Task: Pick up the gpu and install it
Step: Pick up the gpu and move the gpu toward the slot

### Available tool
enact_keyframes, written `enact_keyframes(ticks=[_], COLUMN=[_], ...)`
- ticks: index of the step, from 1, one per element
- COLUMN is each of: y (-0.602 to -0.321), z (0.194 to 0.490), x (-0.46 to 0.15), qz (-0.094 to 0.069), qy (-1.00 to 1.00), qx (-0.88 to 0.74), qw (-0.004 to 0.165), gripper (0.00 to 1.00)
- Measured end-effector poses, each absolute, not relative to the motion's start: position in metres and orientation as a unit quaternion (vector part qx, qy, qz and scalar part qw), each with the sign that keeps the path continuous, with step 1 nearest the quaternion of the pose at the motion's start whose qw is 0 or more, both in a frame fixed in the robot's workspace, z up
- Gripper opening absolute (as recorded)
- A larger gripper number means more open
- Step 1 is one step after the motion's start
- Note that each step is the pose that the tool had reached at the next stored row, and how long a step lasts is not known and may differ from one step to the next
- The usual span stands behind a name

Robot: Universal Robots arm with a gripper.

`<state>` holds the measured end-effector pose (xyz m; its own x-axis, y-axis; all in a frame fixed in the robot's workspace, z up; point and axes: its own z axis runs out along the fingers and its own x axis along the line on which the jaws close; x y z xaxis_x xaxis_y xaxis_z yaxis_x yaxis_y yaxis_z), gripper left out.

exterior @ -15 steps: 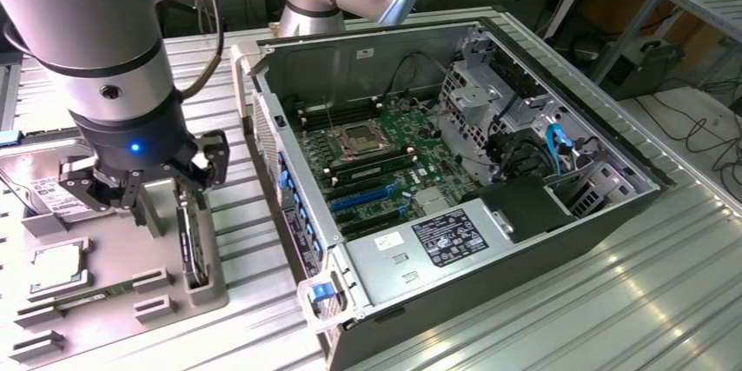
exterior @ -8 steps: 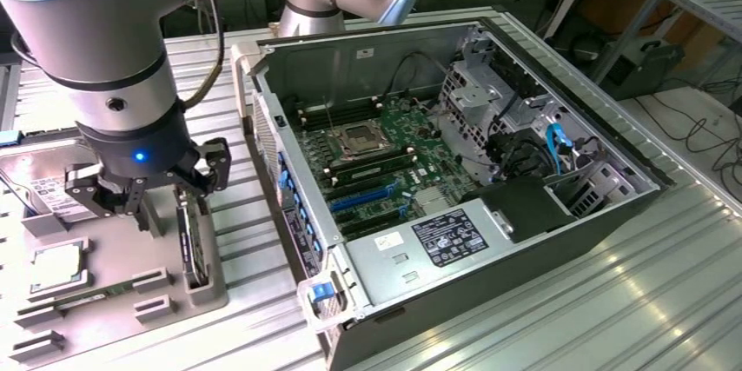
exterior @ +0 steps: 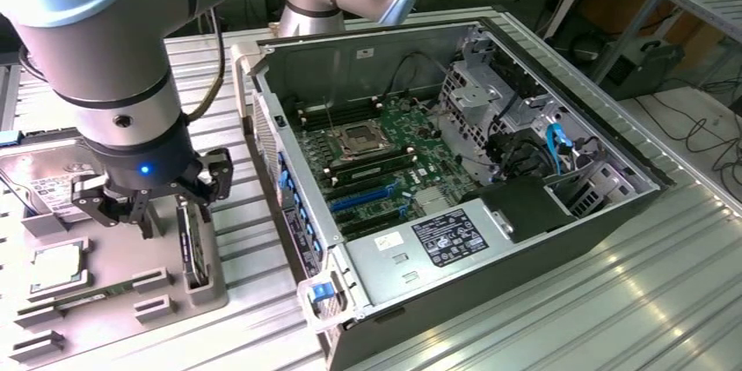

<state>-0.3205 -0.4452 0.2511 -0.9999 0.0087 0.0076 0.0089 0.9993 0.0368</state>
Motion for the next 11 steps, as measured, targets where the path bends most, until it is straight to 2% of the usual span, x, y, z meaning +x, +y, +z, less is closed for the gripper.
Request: enact_keyframes(ticks=[11], y=[-0.448], z=[0.232], x=[-0.321], qz=[-0.019], qy=[-1.000], qx=[-0.004], qw=[0.004], gripper=[0.66])
